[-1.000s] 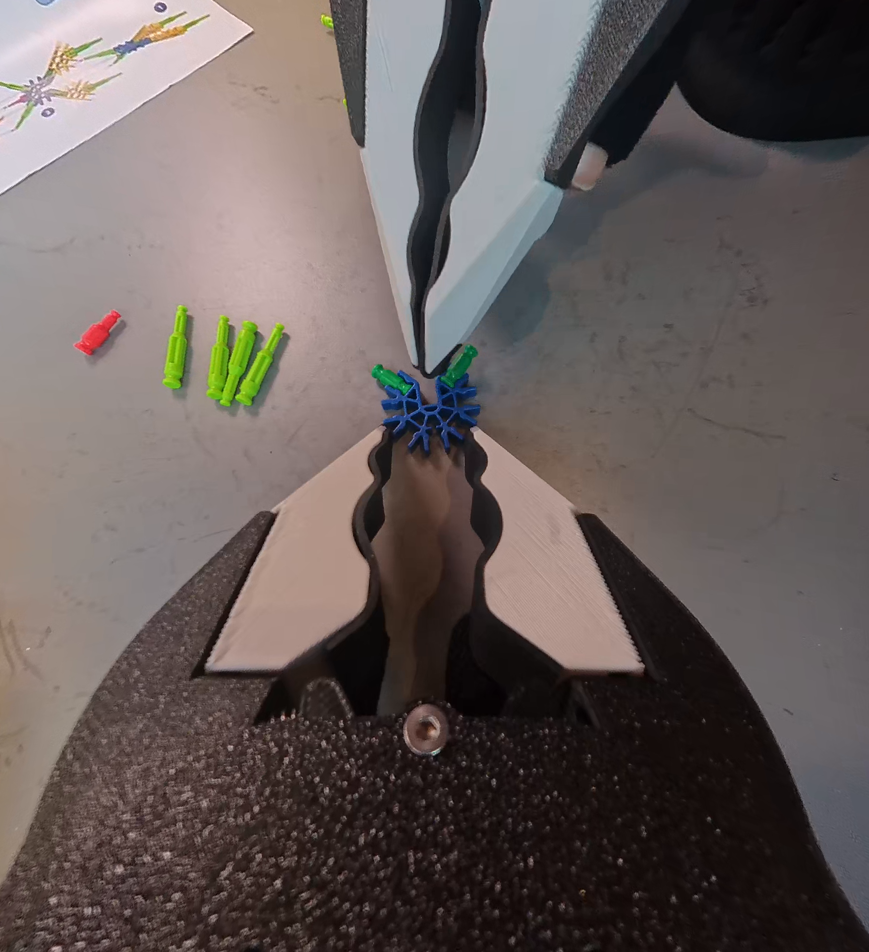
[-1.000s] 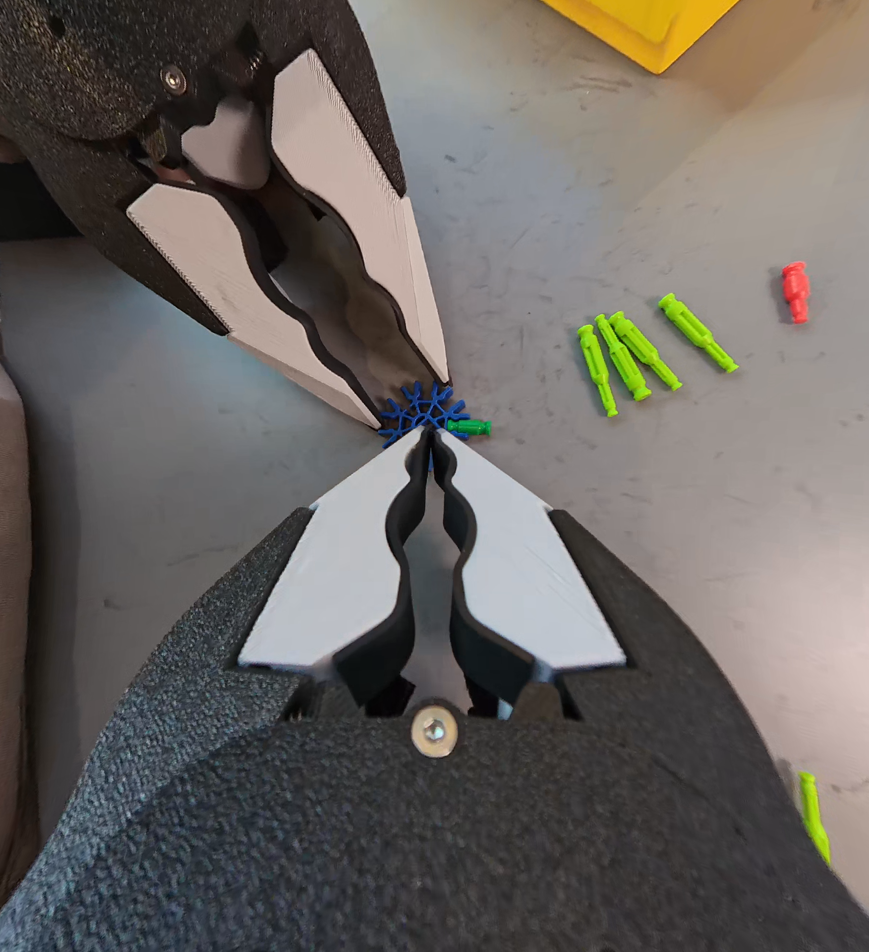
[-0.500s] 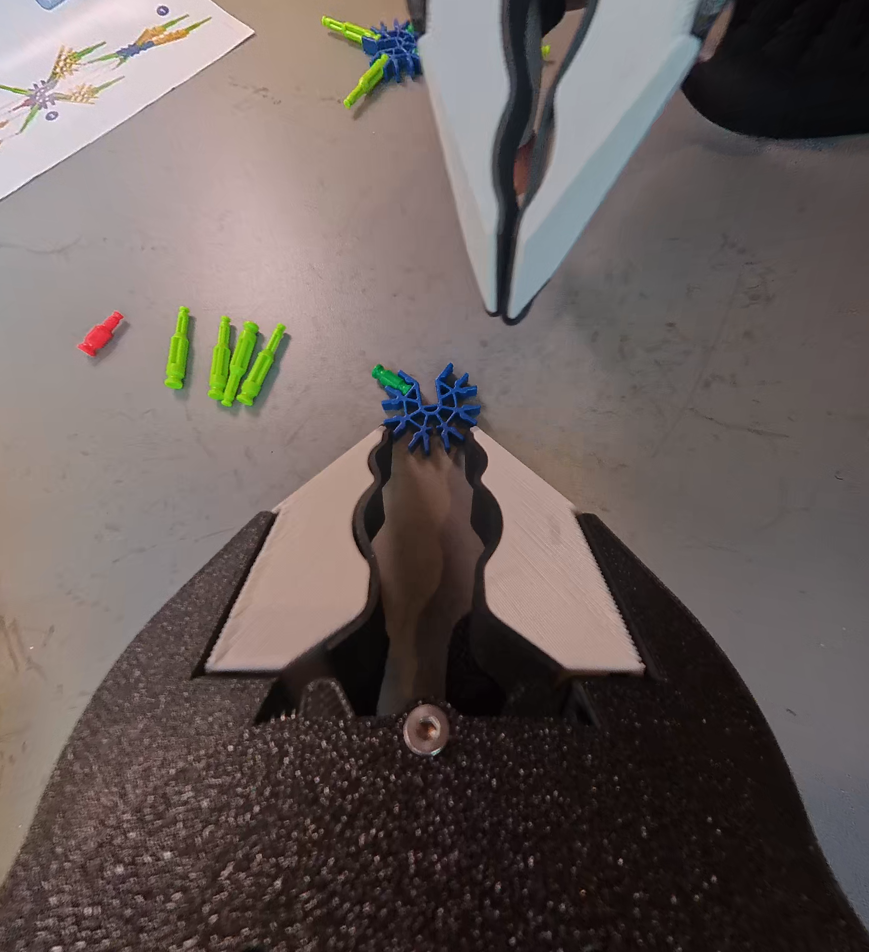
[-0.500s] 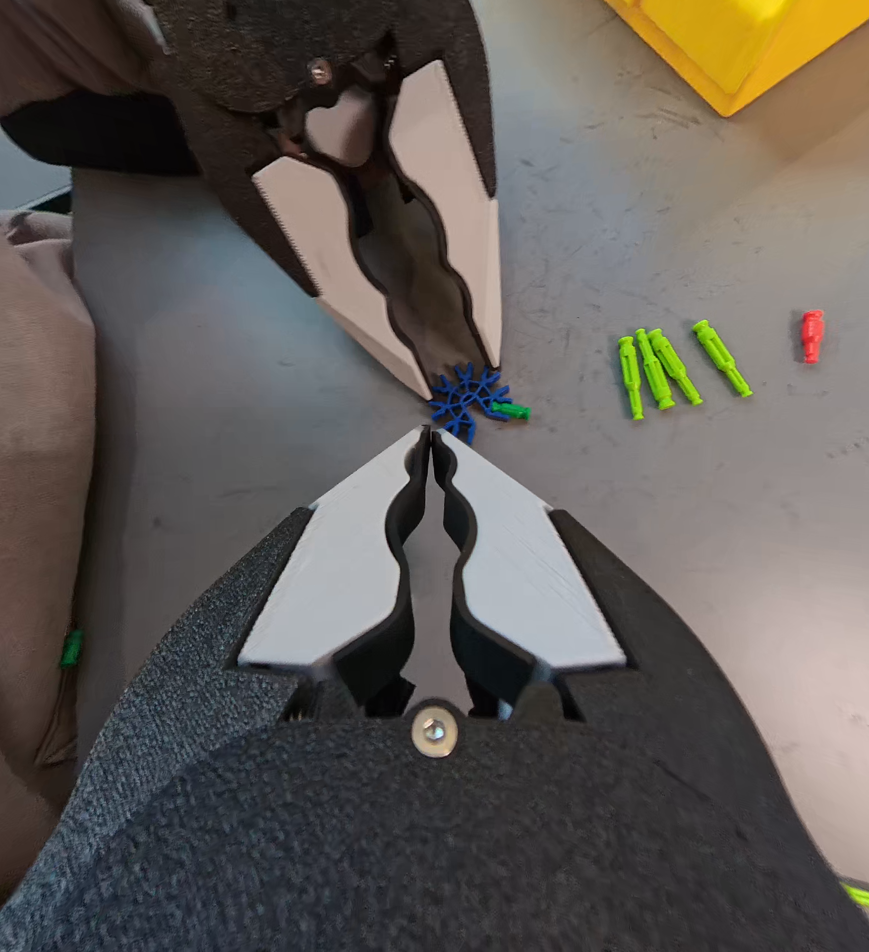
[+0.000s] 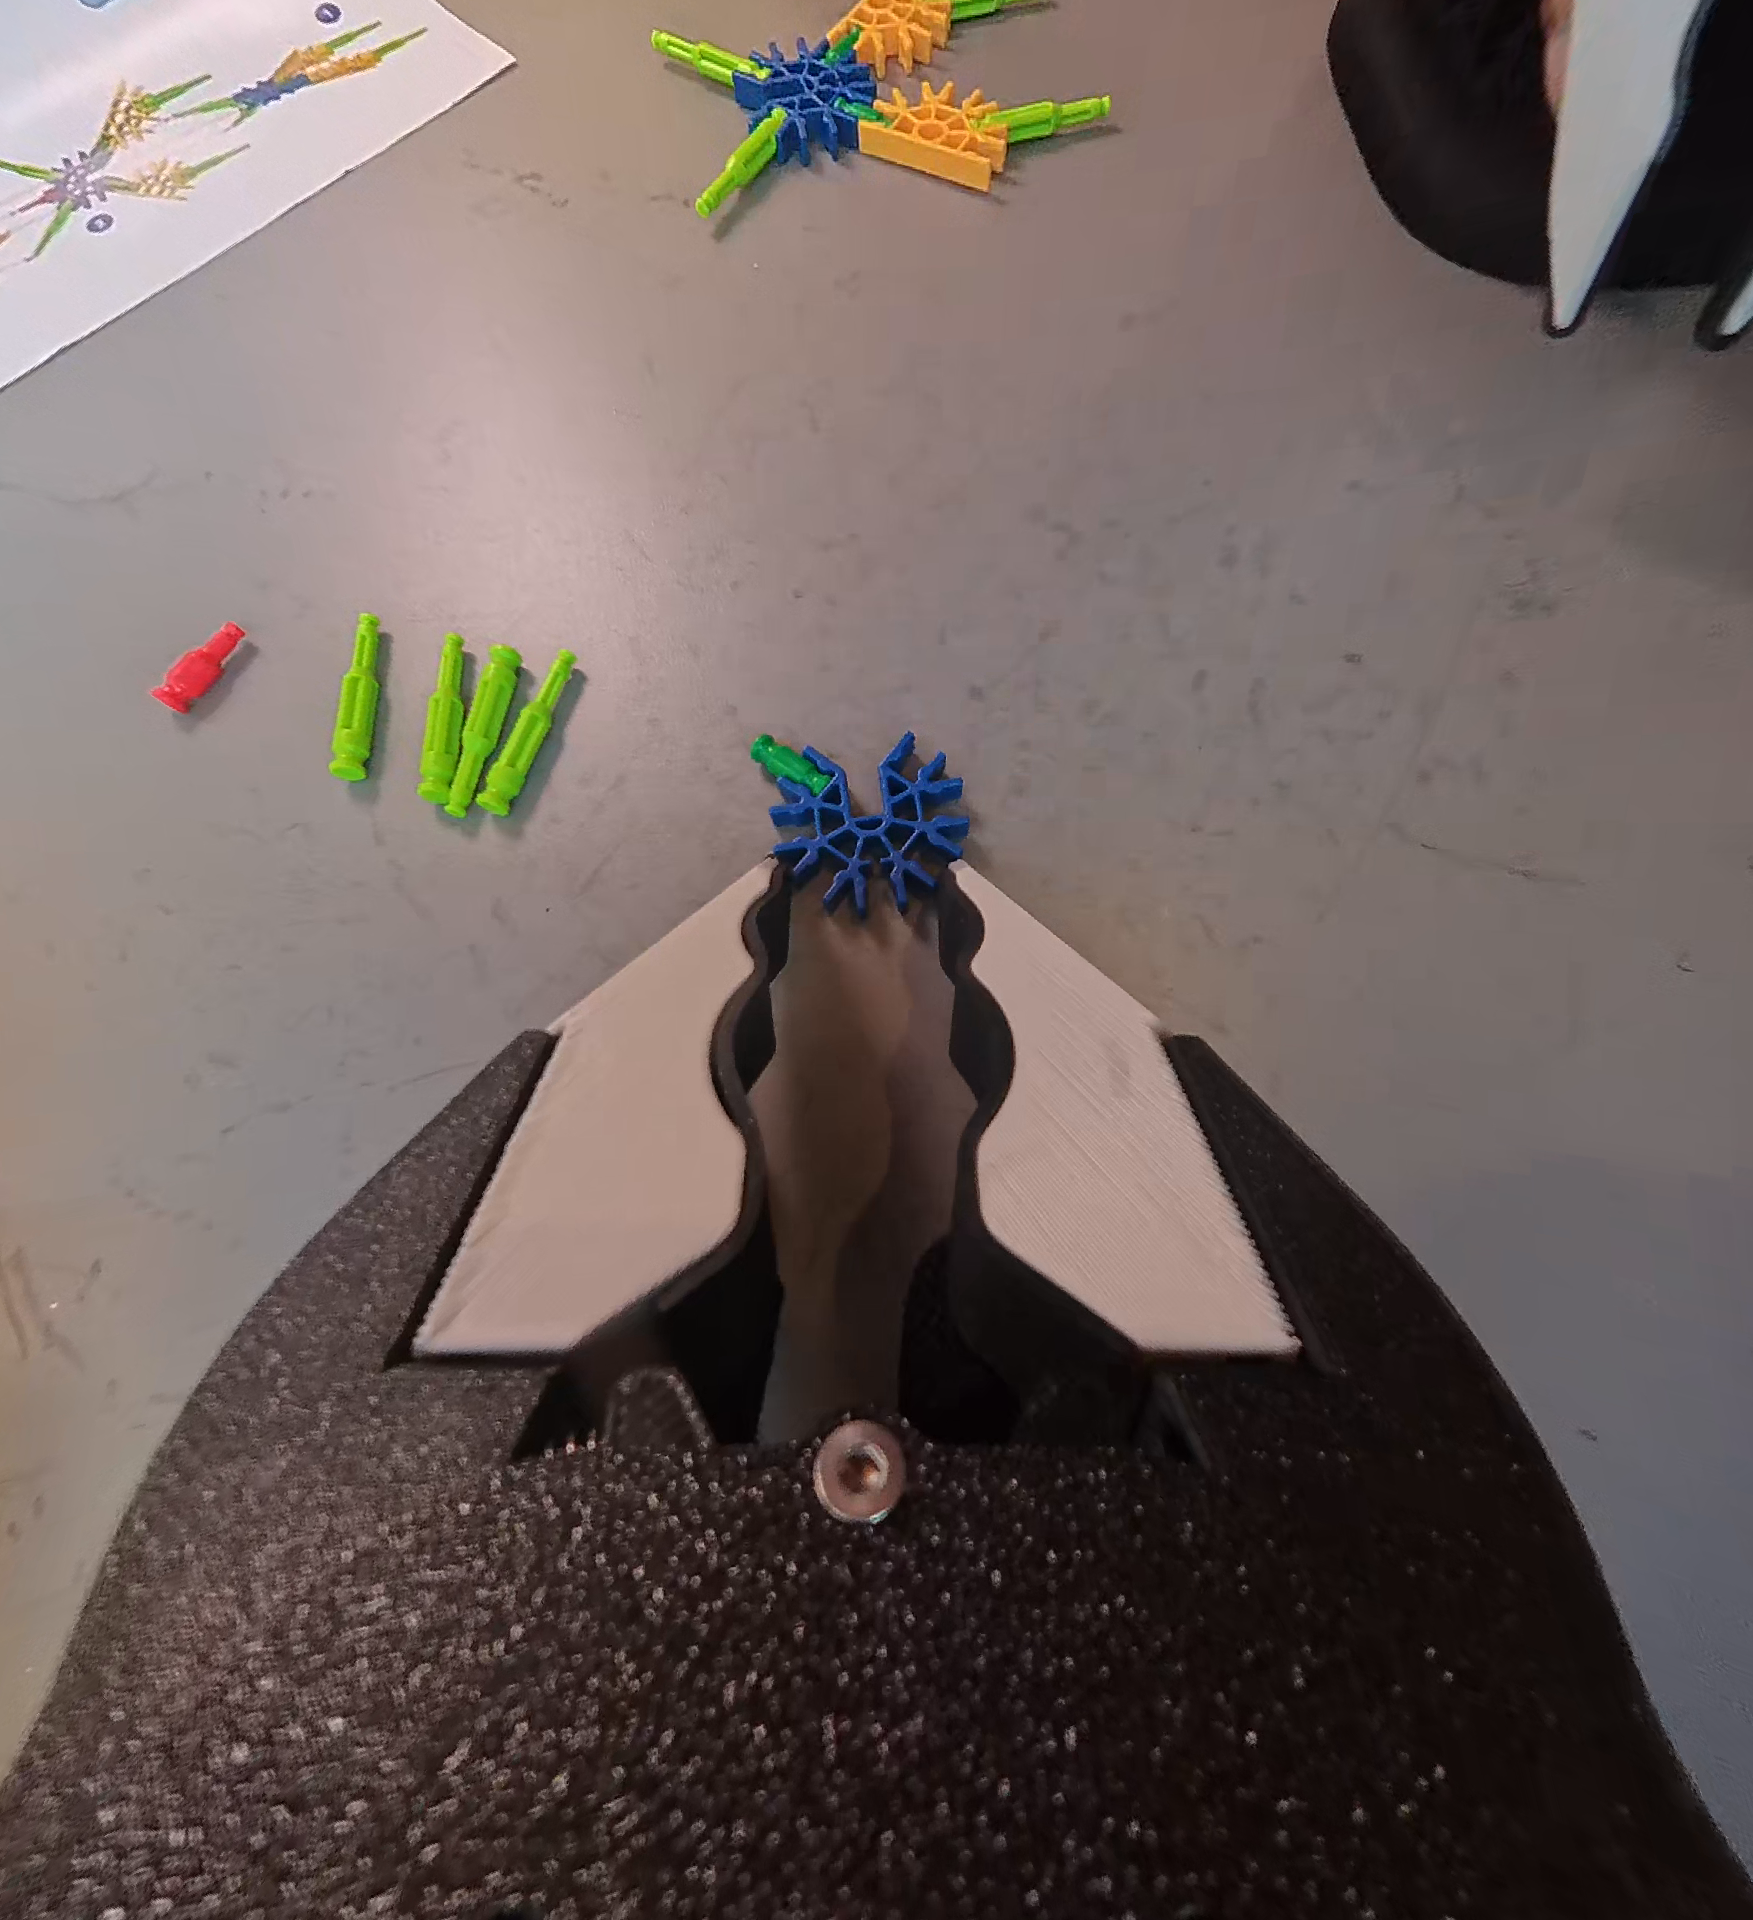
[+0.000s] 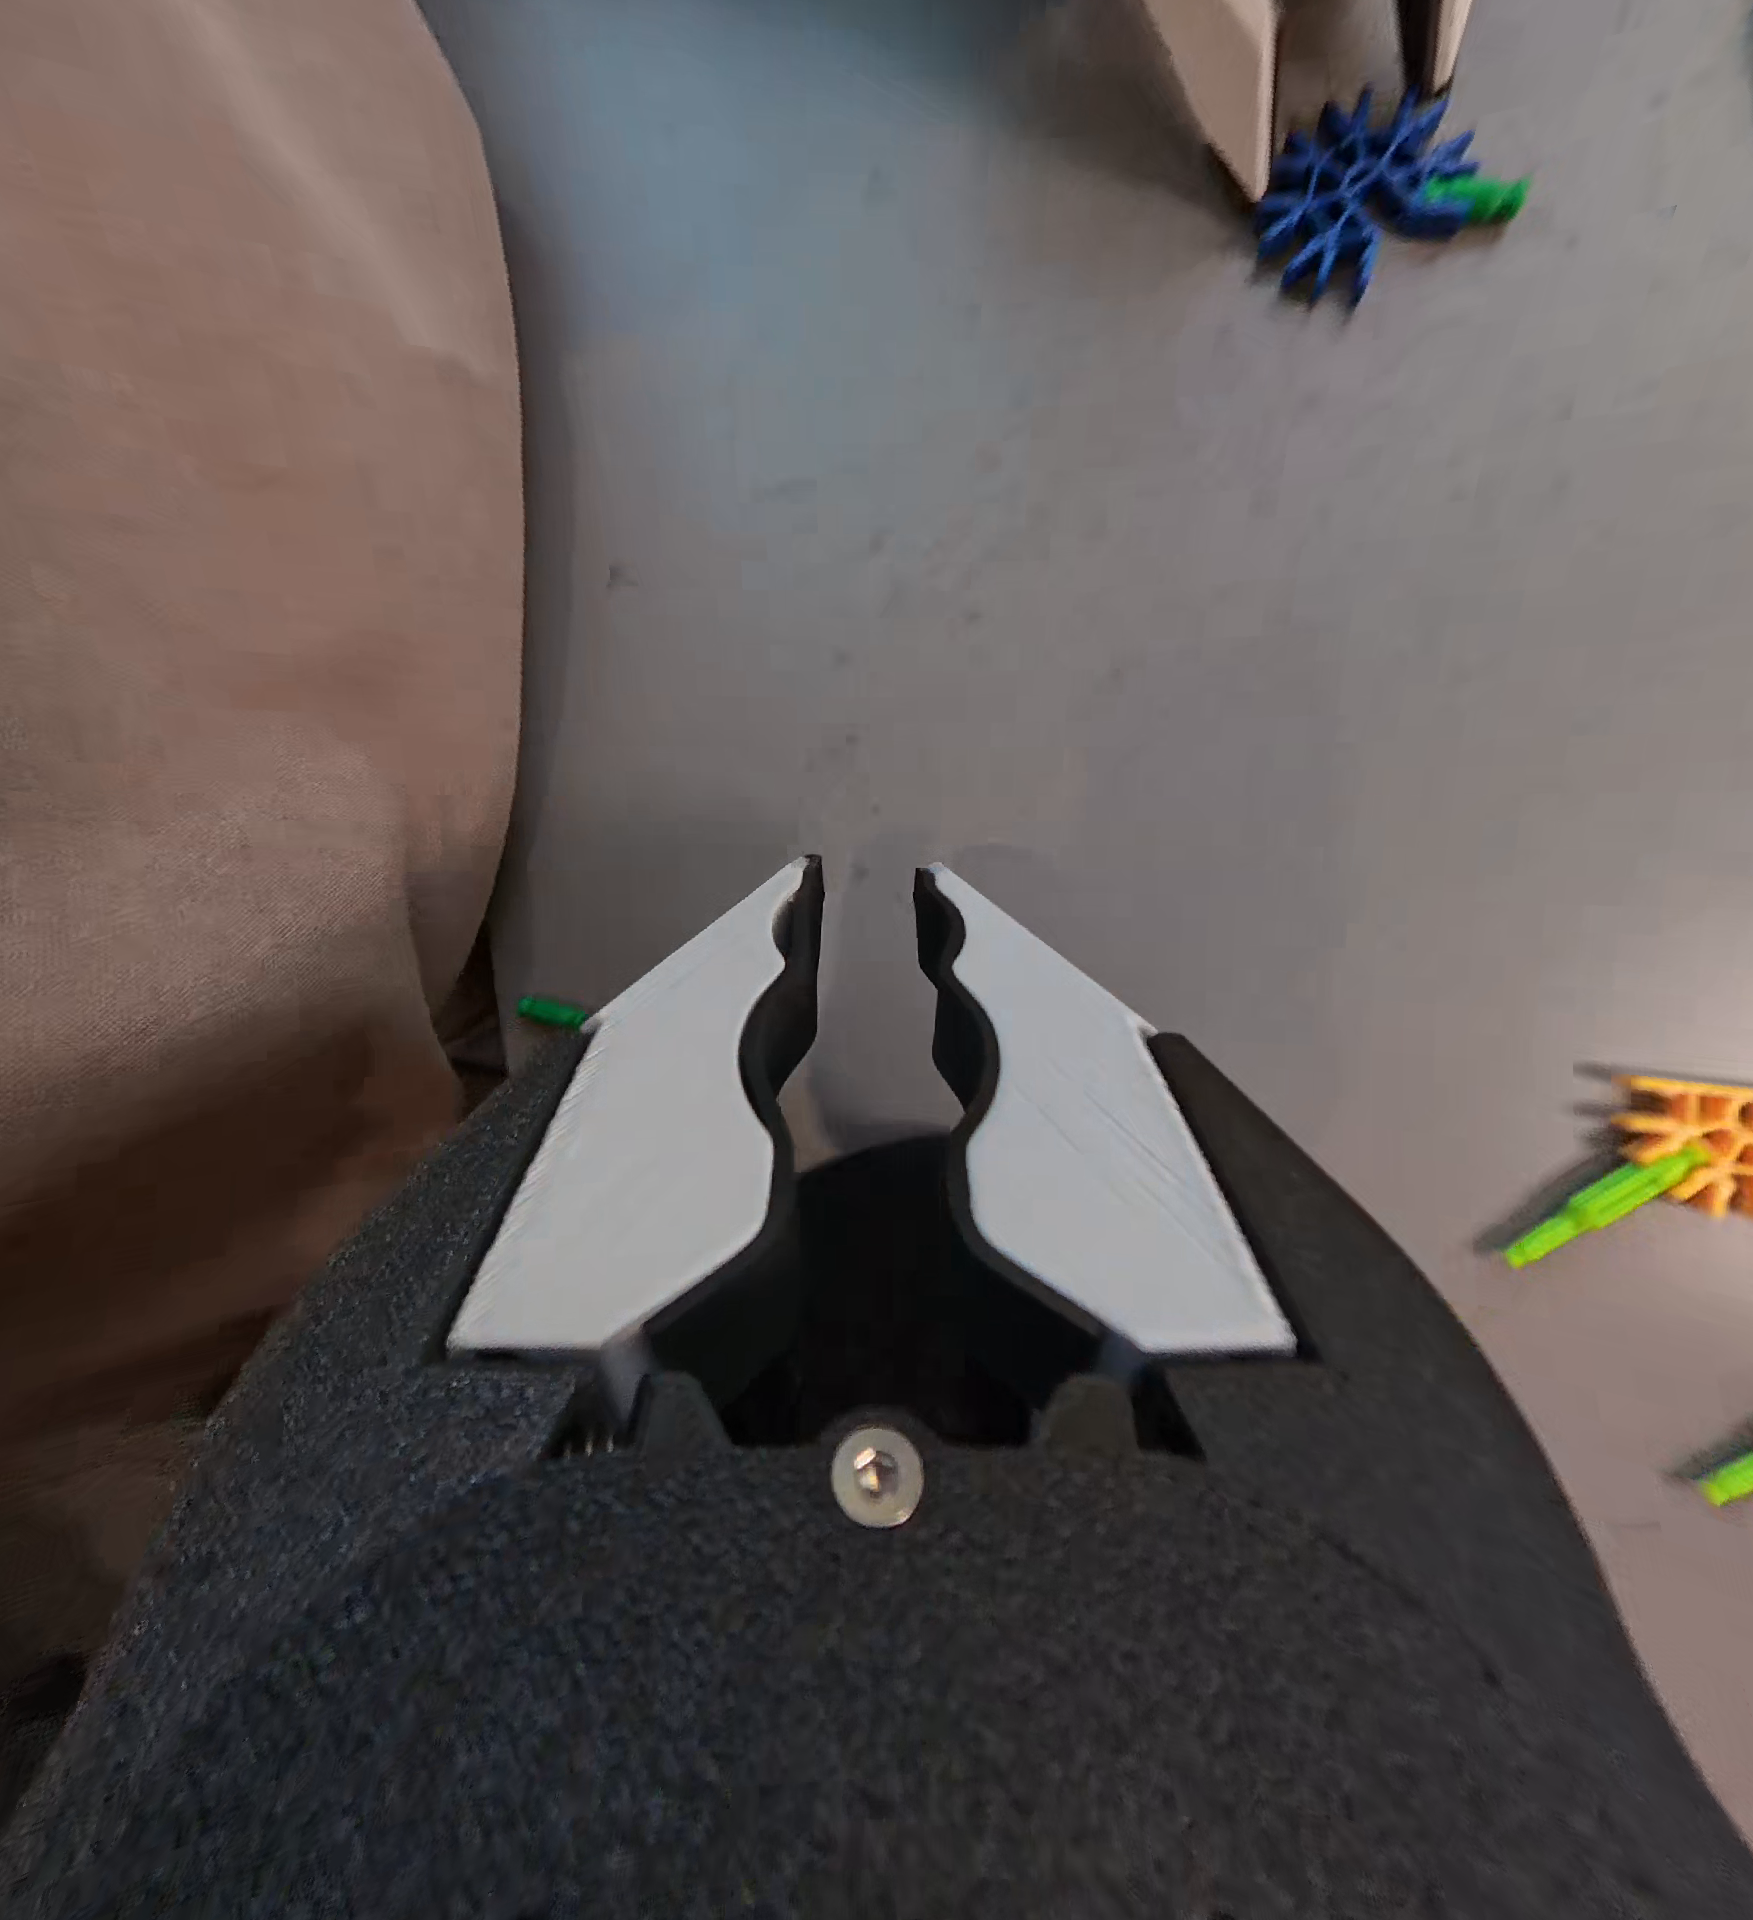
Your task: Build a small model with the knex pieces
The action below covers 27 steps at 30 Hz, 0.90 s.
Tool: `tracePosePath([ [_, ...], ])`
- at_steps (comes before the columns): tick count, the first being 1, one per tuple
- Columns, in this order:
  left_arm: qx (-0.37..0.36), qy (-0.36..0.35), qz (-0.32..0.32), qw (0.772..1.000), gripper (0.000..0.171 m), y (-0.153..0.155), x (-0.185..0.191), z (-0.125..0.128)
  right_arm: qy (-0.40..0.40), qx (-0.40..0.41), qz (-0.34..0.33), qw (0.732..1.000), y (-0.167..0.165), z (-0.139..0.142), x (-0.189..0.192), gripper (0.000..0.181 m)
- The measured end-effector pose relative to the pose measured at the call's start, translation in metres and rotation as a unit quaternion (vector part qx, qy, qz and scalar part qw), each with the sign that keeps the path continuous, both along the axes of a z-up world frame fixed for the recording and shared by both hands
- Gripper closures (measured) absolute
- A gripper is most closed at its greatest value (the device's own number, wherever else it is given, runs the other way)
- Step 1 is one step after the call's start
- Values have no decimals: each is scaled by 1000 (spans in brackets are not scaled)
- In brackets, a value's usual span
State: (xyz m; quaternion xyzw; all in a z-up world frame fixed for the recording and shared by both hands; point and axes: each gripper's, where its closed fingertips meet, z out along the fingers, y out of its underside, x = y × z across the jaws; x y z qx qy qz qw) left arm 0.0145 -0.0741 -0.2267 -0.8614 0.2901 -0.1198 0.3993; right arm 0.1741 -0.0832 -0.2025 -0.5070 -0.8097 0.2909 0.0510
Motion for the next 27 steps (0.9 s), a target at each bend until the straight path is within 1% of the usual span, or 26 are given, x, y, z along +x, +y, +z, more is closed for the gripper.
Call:
tracePosePath([
  [2,-1,-2,0,1000,143,0,0,0,-21,-3,1,1000,-9,-3,24,160],
  [5,-2,-3,0,1000,143,0,0,0,-35,-2,27,999,-31,-5,59,155],
  [7,-3,-3,0,1000,143,0,0,0,-34,15,40,999,-40,-8,73,152],
  [10,-3,-4,-1,1000,143,0,0,0,-2,41,58,997,-51,-9,72,149],
  [13,-1,-2,-1,1000,143,0,0,0,18,66,79,995,-53,-14,65,149],
  [16,1,1,-1,1000,143,0,0,0,13,64,104,992,-57,-20,65,159],
  [21,6,6,-1,1000,143,0,0,0,11,60,118,991,-61,-25,65,171],
  [25,6,5,-1,1000,143,0,0,0,15,62,113,992,-64,-25,65,172],
  [27,6,5,-1,1000,143,0,0,0,18,67,107,992,-64,-26,64,176],
])
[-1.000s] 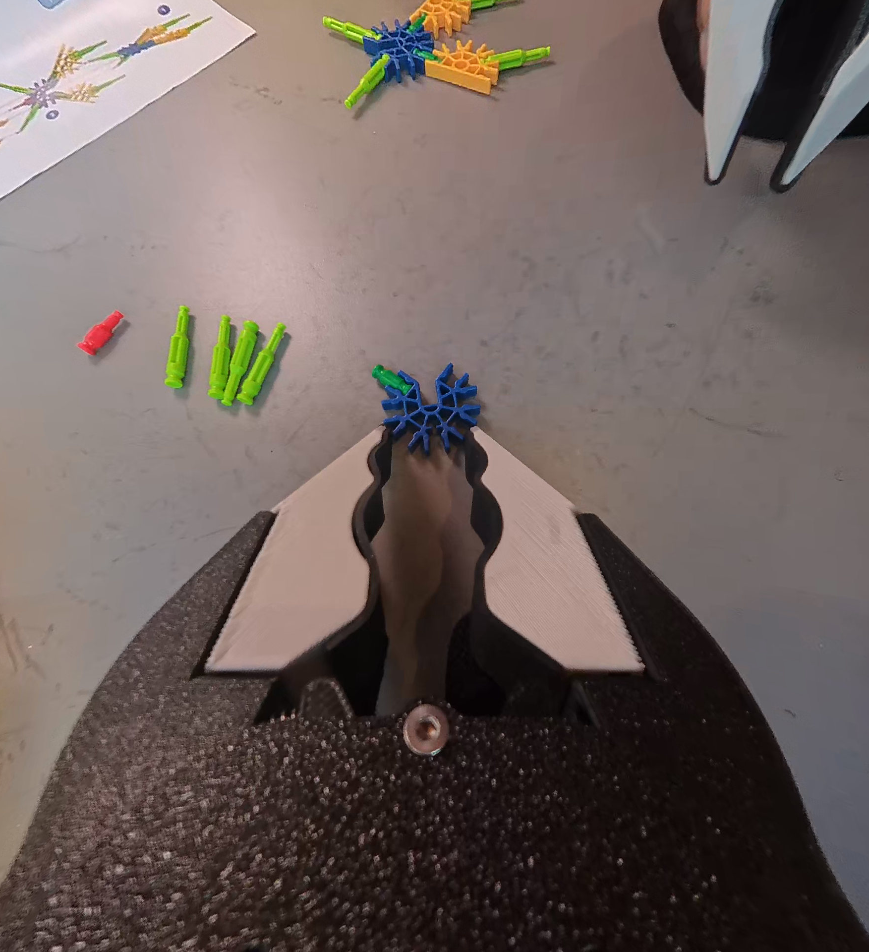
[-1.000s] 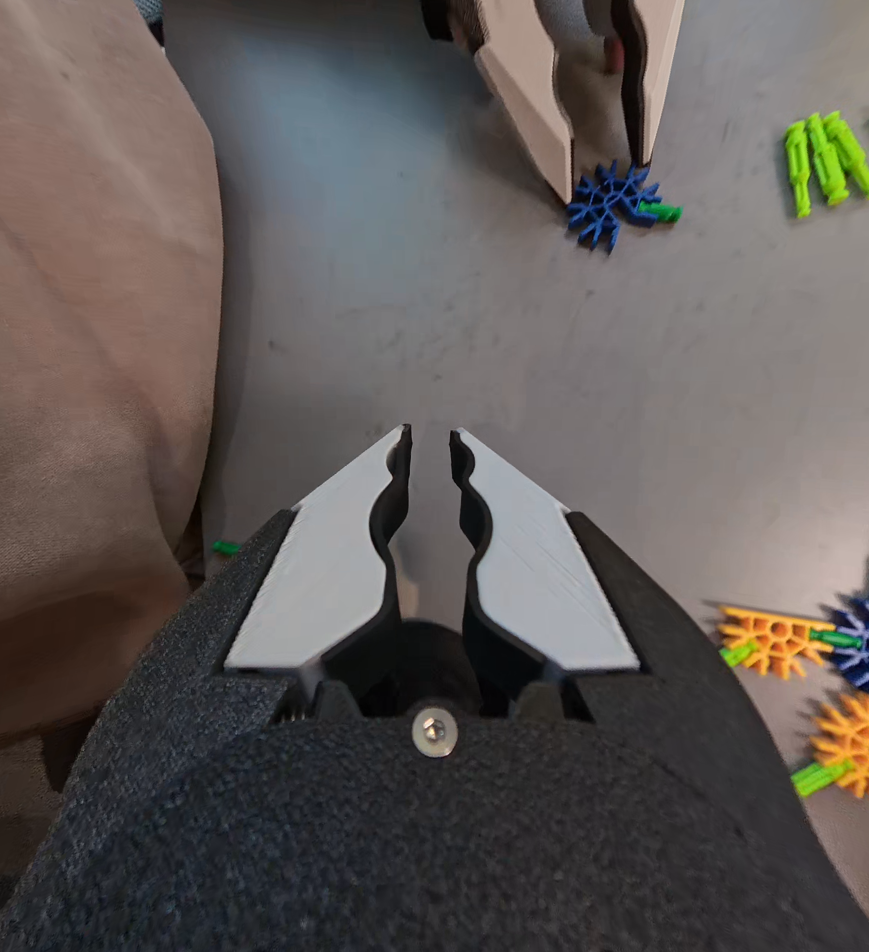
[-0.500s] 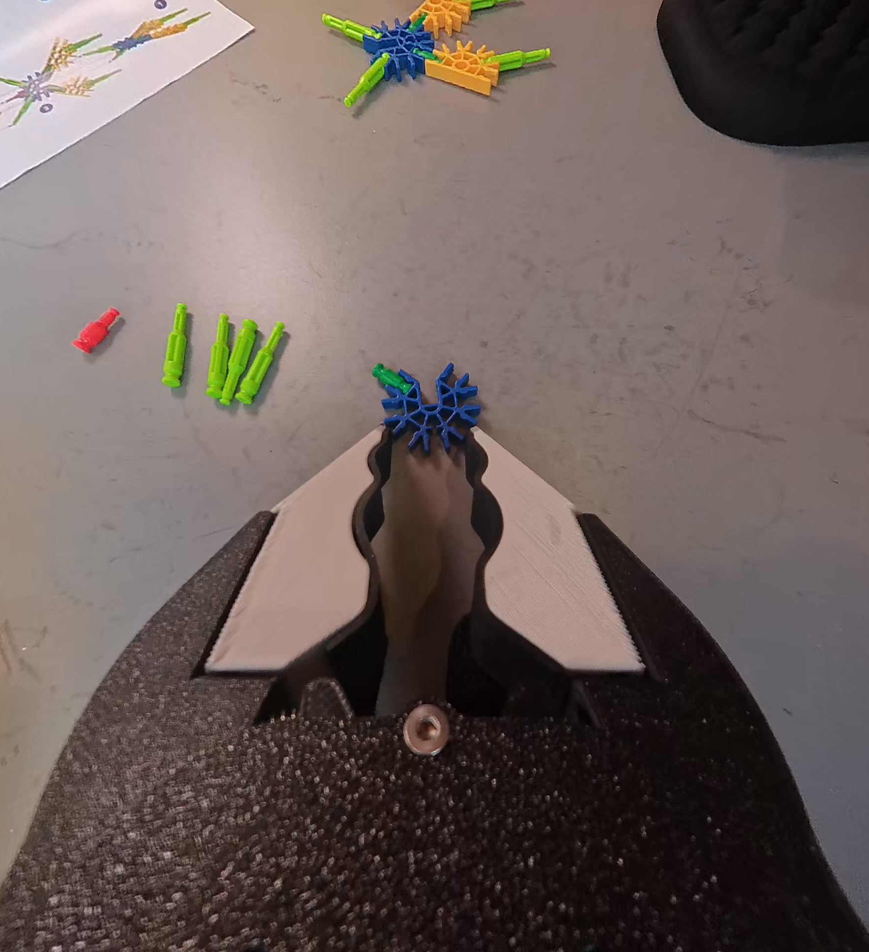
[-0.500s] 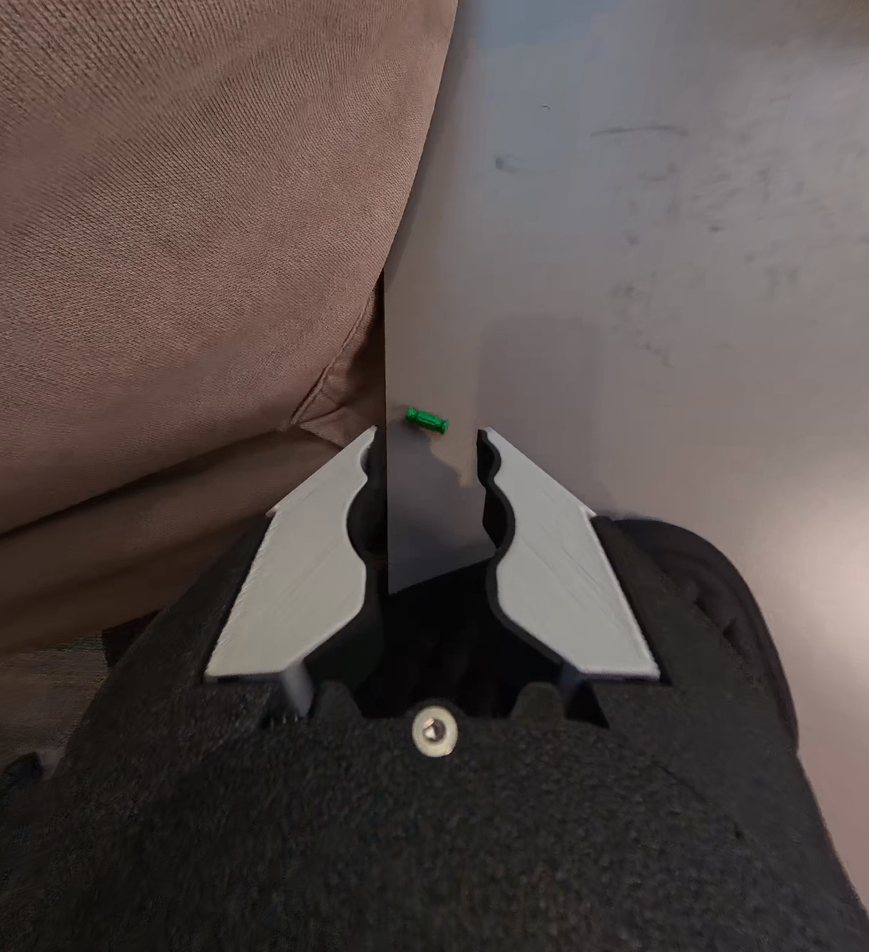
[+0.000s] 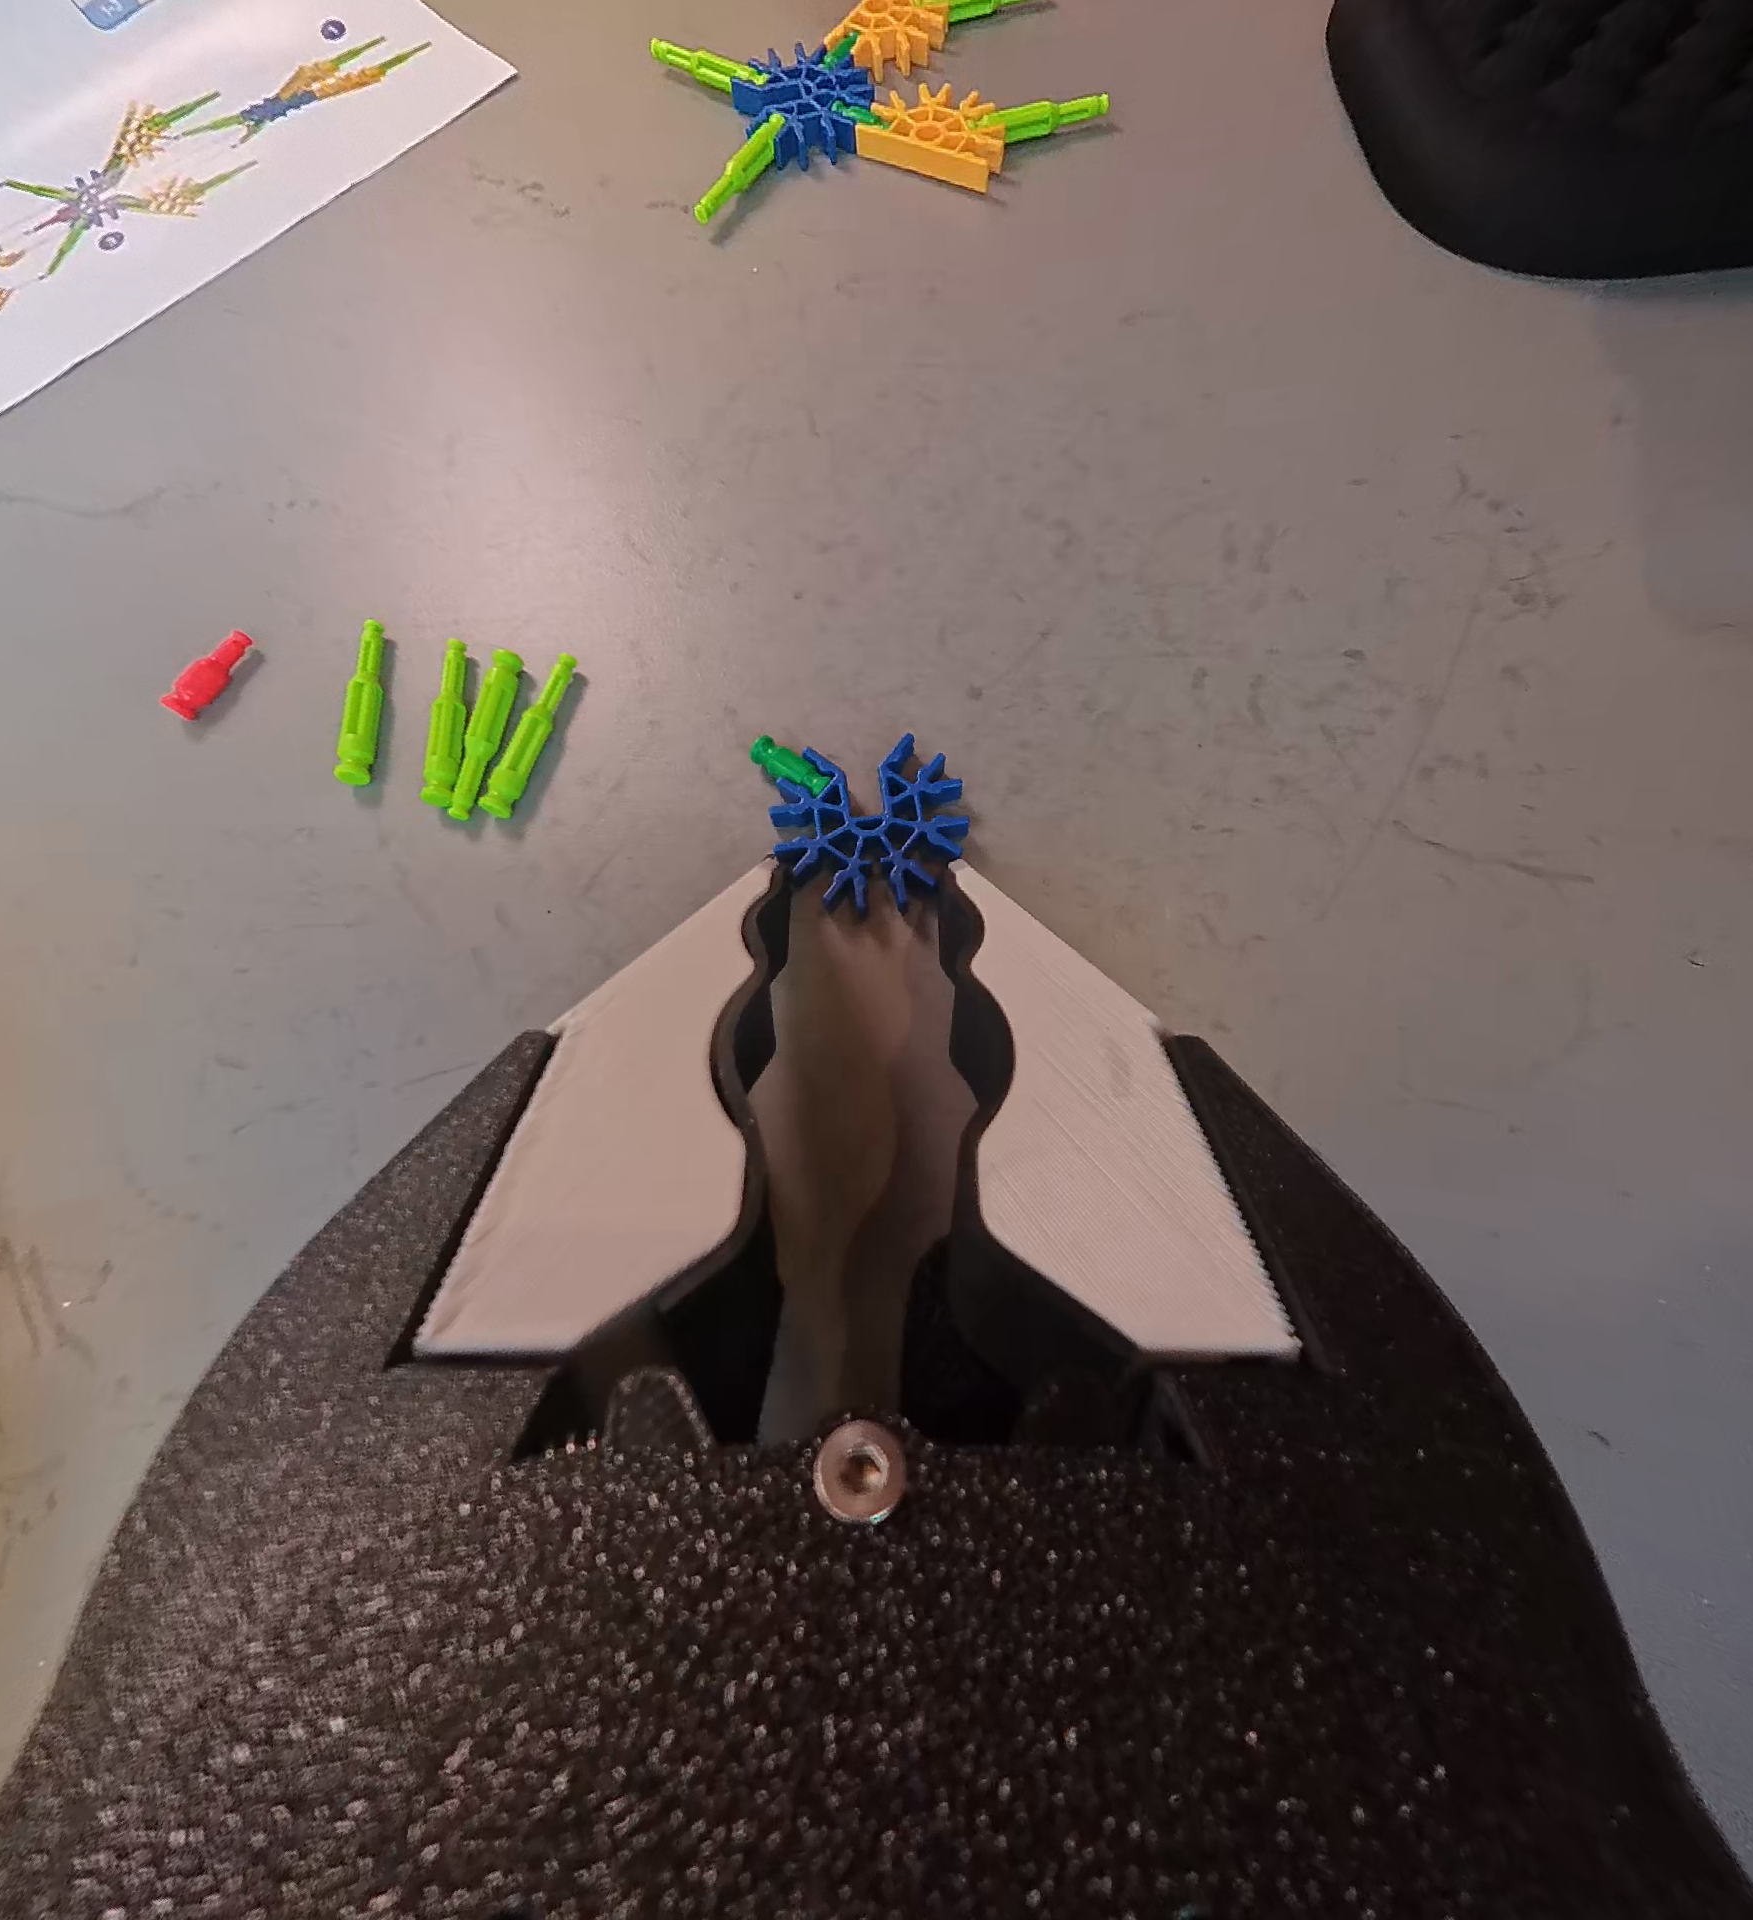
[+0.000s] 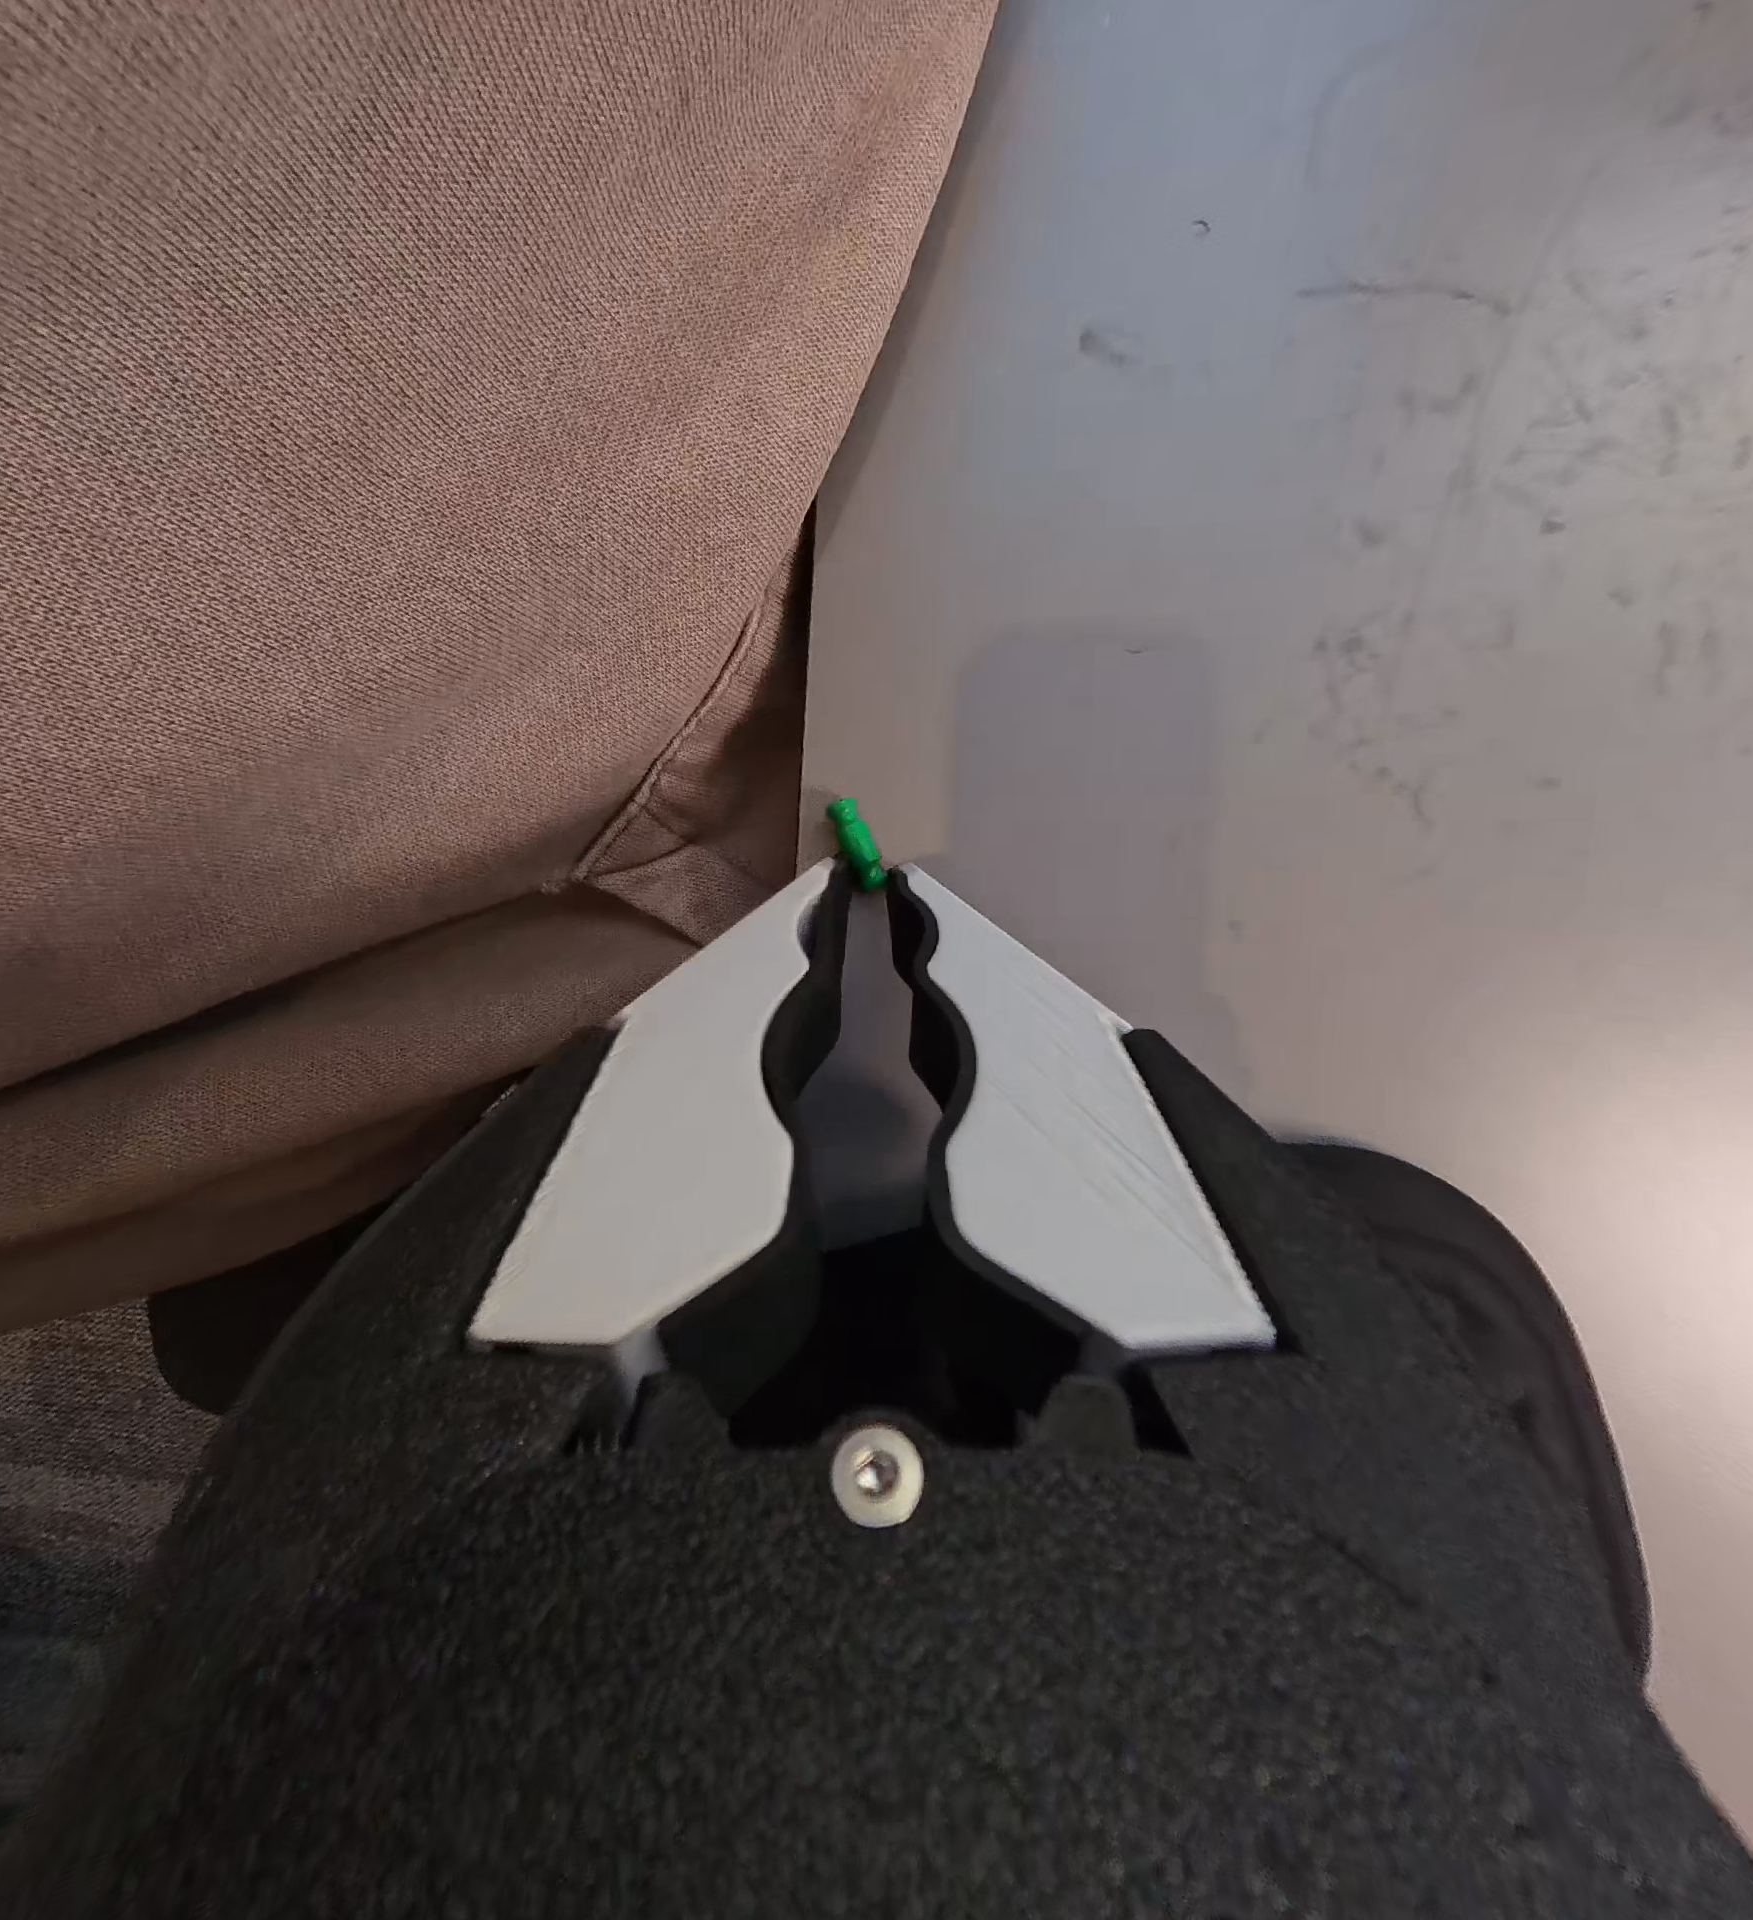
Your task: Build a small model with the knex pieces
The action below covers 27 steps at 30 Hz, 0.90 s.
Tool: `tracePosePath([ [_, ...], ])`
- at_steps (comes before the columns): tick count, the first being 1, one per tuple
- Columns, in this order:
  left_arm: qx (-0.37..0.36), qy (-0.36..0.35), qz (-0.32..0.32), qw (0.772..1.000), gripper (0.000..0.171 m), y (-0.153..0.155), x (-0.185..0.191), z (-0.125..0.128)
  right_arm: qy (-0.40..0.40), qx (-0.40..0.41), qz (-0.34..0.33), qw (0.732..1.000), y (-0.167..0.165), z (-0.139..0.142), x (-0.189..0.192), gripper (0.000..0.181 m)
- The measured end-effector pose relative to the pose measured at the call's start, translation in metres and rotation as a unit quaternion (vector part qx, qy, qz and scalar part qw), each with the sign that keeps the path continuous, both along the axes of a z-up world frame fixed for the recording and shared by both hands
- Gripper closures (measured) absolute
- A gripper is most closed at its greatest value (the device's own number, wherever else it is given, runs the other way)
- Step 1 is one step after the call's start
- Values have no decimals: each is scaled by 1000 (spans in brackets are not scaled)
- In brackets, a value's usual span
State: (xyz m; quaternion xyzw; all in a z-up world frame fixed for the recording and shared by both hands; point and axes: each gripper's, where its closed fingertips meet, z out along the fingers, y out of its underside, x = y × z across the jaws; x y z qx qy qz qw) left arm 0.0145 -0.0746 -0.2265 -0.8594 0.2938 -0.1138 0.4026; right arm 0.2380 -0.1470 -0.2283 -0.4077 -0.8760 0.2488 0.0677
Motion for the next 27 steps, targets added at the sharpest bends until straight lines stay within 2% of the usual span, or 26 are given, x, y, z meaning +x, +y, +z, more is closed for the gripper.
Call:
tracePosePath([
  [3,1,1,0,1000,143,0,0,0,-2,-11,-24,1000,1,0,-4,178],
  [6,2,3,0,1000,143,0,0,0,22,-19,-81,996,13,1,-22,178],
  [11,5,7,5,1000,143,0,0,0,89,10,-217,972,62,9,-88,178],
  [13,0,3,11,1000,143,0,-1,0,104,14,-244,964,73,11,-117,178],
  [19,-1,2,15,1000,143,0,-1,0,115,15,-254,960,88,9,-184,178],
  [27,-3,1,13,1000,143,-1,-1,0,84,12,-234,969,87,3,-202,178],
])
